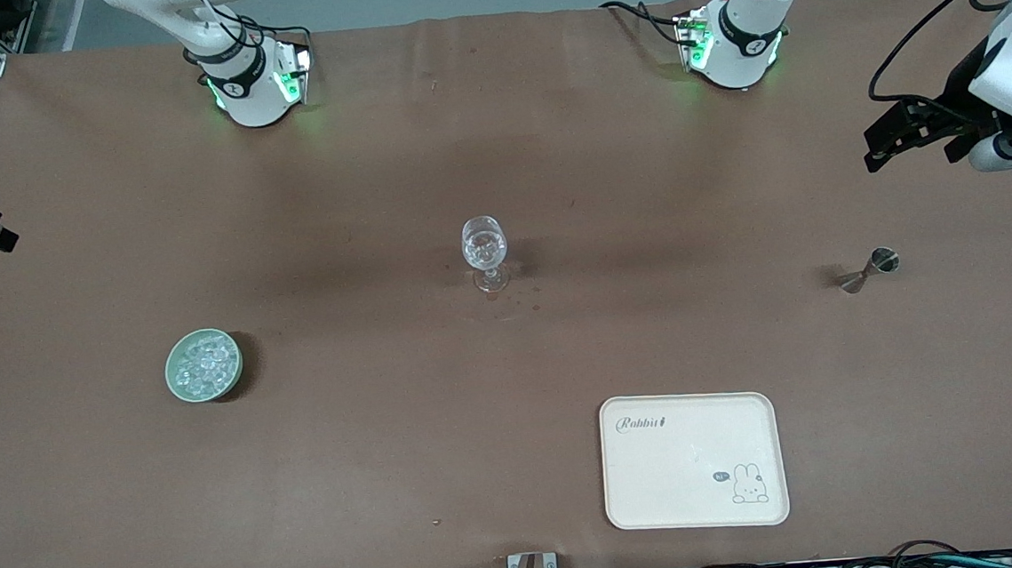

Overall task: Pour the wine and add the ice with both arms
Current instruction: 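Lower the right gripper toward the green bowl of ice cubes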

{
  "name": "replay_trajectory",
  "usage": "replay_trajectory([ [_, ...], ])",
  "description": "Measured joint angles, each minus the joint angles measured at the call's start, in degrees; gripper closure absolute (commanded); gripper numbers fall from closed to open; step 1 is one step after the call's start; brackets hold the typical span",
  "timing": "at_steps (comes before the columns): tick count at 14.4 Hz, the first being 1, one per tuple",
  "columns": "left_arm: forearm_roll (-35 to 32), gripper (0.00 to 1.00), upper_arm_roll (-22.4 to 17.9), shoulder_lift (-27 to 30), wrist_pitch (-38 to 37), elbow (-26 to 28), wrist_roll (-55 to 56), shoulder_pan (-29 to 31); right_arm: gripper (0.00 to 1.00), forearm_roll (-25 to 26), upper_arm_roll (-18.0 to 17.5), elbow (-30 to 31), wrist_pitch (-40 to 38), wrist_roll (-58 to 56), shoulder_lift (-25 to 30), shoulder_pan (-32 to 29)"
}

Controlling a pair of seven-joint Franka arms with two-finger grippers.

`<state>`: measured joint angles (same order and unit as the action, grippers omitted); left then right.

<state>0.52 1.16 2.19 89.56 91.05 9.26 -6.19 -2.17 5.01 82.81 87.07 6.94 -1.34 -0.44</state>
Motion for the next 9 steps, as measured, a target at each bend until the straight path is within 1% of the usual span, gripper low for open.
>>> replay_trajectory([
  [7, 0.0, 0.0, 0.0, 0.0, 0.1, 0.3, 0.2, 0.0, 0.0, 0.0, 0.0, 0.0, 0.0, 0.0, 0.0, 0.0],
  [9, 0.0, 0.0, -0.6, -0.1, 0.1, 0.4, 1.9, 0.0, 0.0, 0.0, 0.0, 0.3, 0.2, 0.0, 0.0, 0.0],
])
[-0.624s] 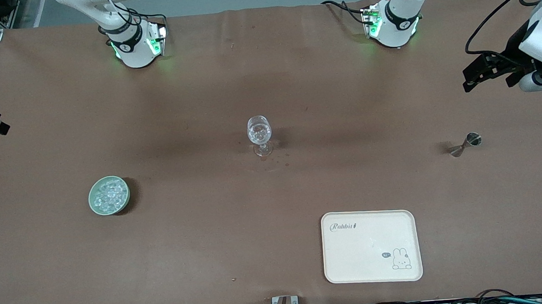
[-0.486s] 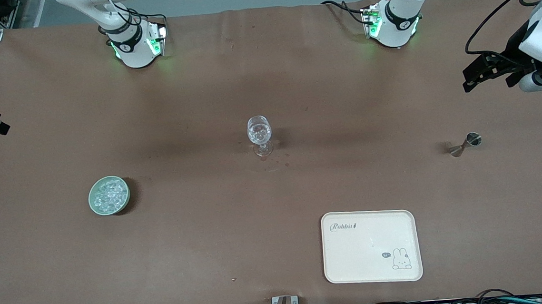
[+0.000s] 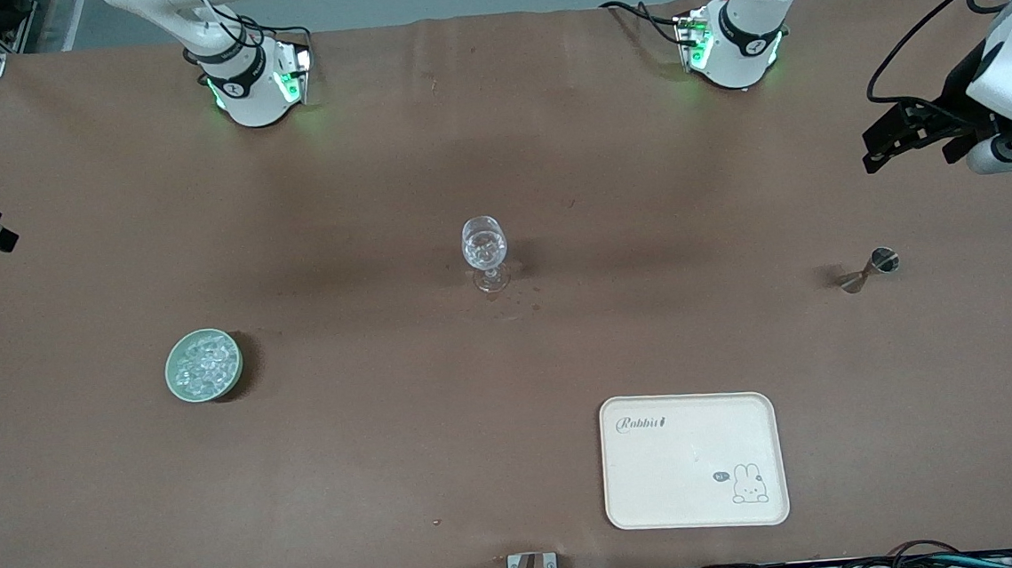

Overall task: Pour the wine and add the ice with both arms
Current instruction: 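Lower the right gripper toward the green bowl of ice cubes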

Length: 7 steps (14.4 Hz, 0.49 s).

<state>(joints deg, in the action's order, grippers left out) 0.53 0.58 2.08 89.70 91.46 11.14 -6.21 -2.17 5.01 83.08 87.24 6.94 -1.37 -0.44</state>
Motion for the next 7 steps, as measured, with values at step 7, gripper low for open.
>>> replay_trajectory([
  [7, 5.7, 0.0, -12.0, -5.4, 0.8, -0.3, 10.8, 0.0, 0.0, 0.0, -0.4, 14.0, 16.4, -0.8, -3.4, 0.5],
])
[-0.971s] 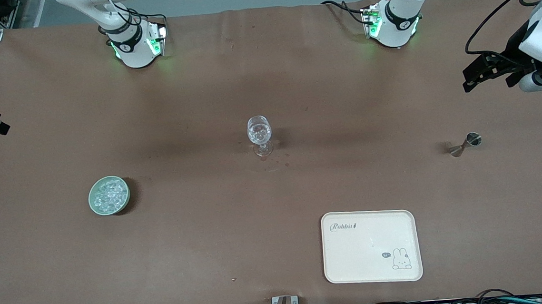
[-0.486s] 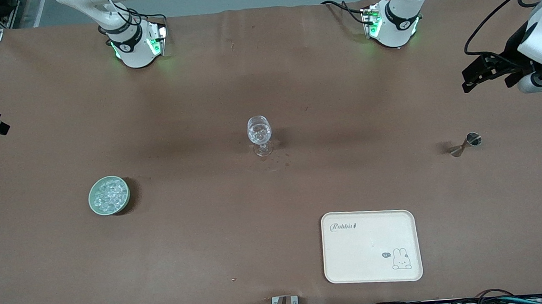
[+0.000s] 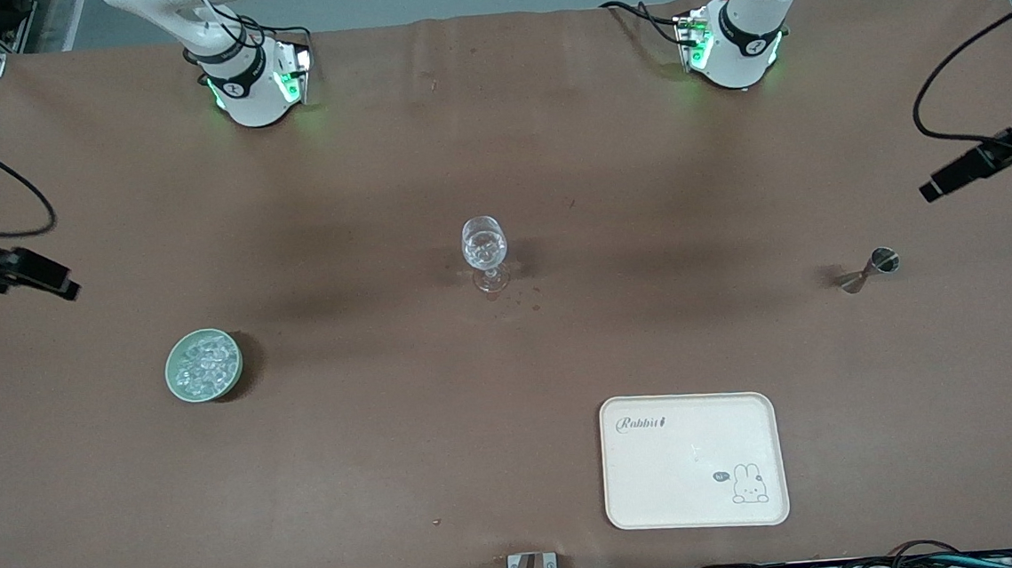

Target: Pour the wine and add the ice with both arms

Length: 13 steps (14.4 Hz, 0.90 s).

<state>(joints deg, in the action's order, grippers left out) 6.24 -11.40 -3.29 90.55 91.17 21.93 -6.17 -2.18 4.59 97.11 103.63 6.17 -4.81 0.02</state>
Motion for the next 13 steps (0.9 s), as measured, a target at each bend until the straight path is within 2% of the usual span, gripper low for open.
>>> replay_trajectory([
  [2, 2.7, 0.0, -4.5, -3.7, 0.3, -0.3, 1.5, 0.0, 0.0, 0.0, -0.1, 3.2, 4.4, -0.1, -2.8, 0.2],
  [4, 8.7, 0.0, -11.1, -9.1, 0.8, -0.5, 1.9, 0.2, 0.0, 0.0, -0.1, 6.7, 10.7, -0.1, -6.3, 0.4],
  [7, 19.5, 0.0, -19.2, -16.2, 1.8, -0.5, 2.0, 0.3, 0.0, 0.0, -0.2, 12.4, 21.7, -0.1, -9.8, 0.8],
  [10, 30.4, 0.0, -25.2, -23.7, 2.0, -0.6, 2.0, 0.4, 0.02, 0.0, -0.2, 16.1, 29.9, -0.1, -13.8, 1.5],
  [11, 33.1, 0.0, -26.2, -25.9, 2.0, -0.6, 2.0, 0.5, 0.05, 0.0, -0.2, 16.3, 31.2, -0.1, -15.1, 1.6],
  [13, 35.5, 0.0, -26.7, -28.9, 2.0, -0.6, 2.5, 0.5, 0.2, 0.0, -0.2, 16.4, 33.0, -0.2, -17.0, 1.8],
])
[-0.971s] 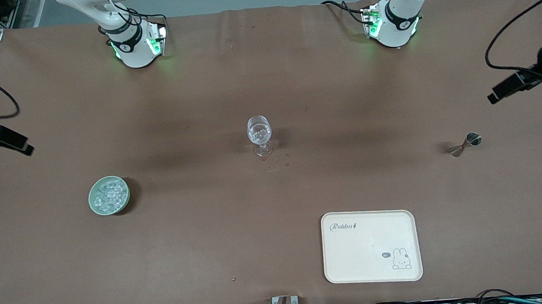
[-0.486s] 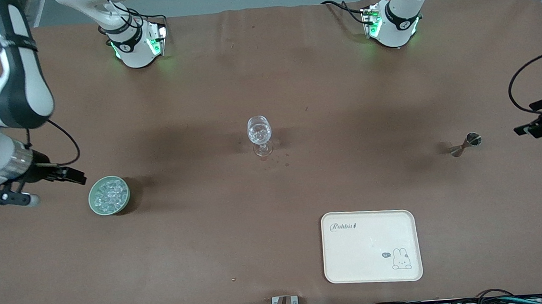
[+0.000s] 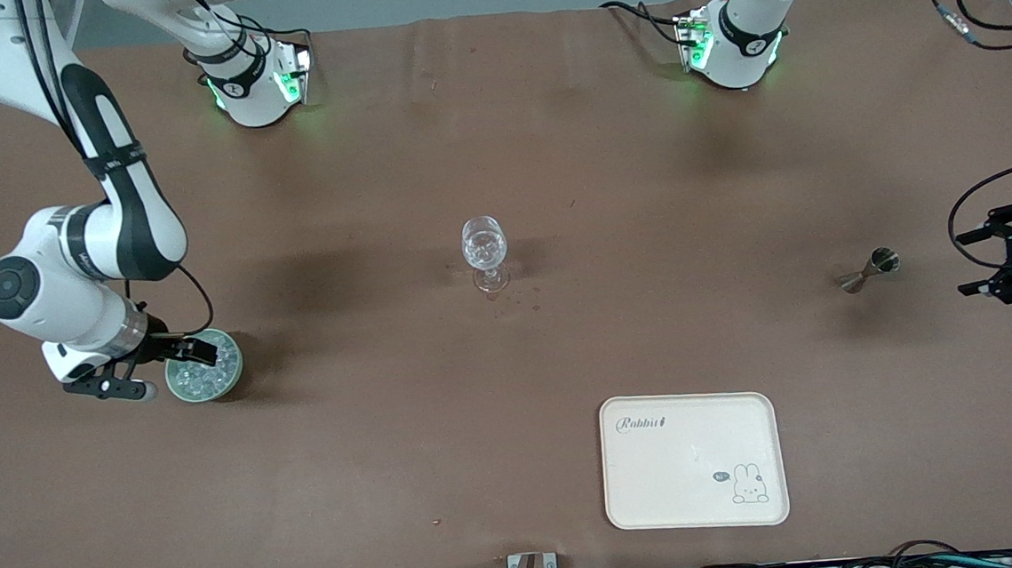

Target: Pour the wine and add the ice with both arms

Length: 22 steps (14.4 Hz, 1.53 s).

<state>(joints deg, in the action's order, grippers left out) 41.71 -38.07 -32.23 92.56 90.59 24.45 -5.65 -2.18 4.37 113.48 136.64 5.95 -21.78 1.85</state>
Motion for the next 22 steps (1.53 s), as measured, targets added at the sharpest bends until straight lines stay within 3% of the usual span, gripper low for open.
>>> replay_trajectory([
  [3, 0.7, 0.0, 0.0, -2.1, -0.4, 0.0, 1.0, 0.1, 0.39, 0.0, 0.1, 0.0, 0.8, -1.7, -1.0, 0.1],
  [14, 18.1, 0.0, -0.1, -15.7, -7.2, 0.3, -0.5, 7.0, 0.4, 0.0, 0.5, 0.0, 5.4, -4.4, -4.8, -0.4],
  [22, 27.5, 0.0, -0.1, -24.2, -18.8, 0.3, -7.8, 11.2, 0.5, 0.0, 0.4, 0.0, 5.6, -4.2, -5.6, -0.4],
])
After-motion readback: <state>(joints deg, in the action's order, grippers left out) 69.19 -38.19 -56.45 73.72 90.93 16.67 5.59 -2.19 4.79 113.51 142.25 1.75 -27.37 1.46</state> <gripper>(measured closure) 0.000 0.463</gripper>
